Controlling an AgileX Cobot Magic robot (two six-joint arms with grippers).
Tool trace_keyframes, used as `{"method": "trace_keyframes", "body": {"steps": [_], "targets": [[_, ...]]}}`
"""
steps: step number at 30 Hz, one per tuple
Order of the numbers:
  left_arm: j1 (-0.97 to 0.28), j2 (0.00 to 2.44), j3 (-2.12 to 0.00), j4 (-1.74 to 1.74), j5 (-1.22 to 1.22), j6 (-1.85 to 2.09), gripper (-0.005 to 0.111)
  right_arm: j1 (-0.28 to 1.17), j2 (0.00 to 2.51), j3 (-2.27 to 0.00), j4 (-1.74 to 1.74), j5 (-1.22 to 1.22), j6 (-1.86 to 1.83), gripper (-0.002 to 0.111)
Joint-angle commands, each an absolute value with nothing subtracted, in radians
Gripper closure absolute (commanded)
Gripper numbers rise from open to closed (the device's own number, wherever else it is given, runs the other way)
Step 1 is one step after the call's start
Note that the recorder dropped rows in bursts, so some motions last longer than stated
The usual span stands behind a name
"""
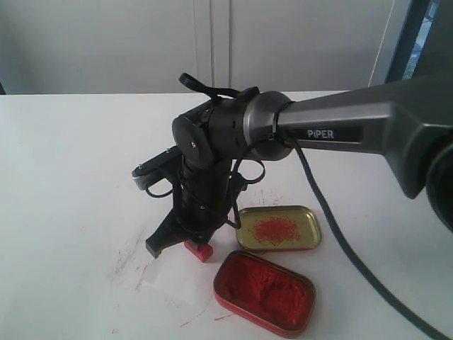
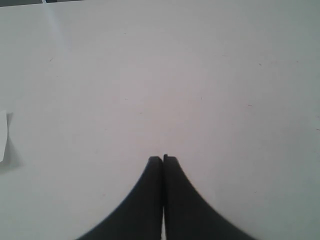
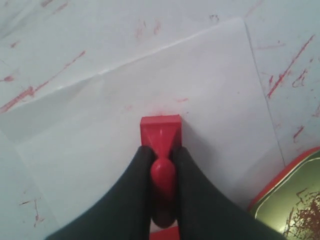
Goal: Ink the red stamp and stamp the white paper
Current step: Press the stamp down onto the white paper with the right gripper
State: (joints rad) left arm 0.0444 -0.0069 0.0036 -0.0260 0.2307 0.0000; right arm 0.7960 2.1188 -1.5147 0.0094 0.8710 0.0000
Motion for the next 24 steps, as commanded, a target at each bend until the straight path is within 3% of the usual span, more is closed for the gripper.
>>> {"method": "trace_keyframes", "body": {"steps": [1, 24], "targets": [[0.047, 0.000, 0.000, -0.024, 0.232, 0.000, 0.107, 0.796, 2.195, -1.502, 0.007, 0.875, 0.007, 0.108], [0.047, 0.000, 0.000, -0.024, 0.232, 0.000, 0.107, 0.796, 2.264, -1.500, 0.036, 0.884, 0.007, 0.108]]}}
